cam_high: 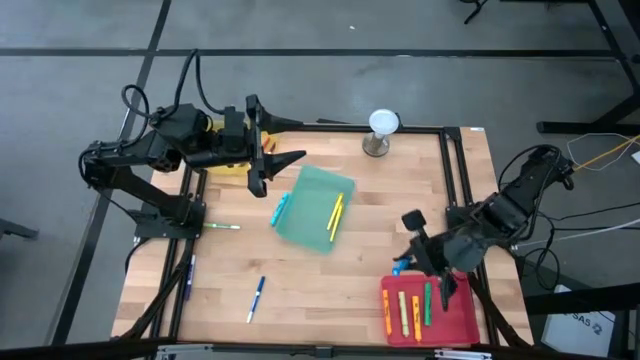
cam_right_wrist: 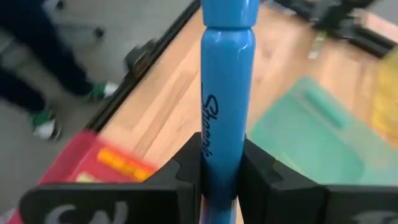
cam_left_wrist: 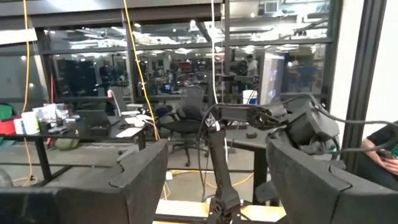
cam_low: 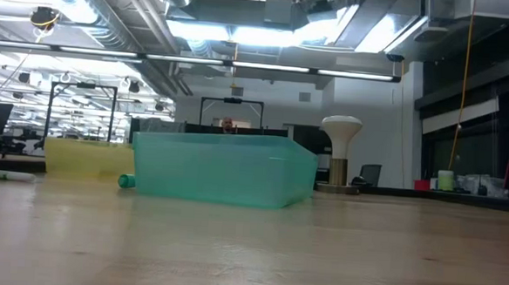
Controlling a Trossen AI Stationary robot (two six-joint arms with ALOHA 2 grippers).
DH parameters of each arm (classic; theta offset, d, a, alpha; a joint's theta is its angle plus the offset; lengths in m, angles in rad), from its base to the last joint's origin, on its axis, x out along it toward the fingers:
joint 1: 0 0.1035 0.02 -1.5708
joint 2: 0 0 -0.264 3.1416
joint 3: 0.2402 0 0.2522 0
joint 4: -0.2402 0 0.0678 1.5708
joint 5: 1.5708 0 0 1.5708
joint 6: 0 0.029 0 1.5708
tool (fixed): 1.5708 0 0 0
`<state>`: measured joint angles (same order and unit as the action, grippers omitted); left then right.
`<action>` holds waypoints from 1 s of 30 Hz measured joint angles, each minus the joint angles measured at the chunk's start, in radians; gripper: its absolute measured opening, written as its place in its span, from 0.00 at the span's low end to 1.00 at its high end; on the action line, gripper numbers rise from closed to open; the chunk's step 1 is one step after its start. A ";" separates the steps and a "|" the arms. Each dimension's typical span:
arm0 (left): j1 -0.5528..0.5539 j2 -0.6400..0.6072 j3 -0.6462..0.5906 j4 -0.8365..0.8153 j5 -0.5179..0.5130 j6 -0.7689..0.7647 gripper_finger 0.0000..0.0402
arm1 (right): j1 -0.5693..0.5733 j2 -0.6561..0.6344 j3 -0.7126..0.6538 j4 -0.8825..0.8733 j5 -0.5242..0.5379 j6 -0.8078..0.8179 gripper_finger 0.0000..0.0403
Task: Pick & Place Markers
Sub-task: Put the blue highlighter pen into the pink bin
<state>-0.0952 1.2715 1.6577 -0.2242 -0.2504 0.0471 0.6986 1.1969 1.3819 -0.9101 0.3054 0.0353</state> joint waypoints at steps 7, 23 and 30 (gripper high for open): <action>0.000 -0.001 0.000 0.001 -0.003 0.000 0.67 | 0.084 0.020 0.000 -0.072 -0.049 -0.151 0.16; 0.000 0.000 0.000 -0.023 -0.029 -0.050 0.66 | 0.169 0.230 0.000 -0.251 -0.176 -0.489 0.16; 0.000 0.000 0.000 -0.022 -0.029 -0.064 0.65 | 0.196 0.331 0.000 -0.282 -0.176 -0.630 0.16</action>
<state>-0.0952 1.2713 1.6577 -0.2461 -0.2794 -0.0169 0.8948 1.5282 1.3823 -1.1925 0.1294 -0.5948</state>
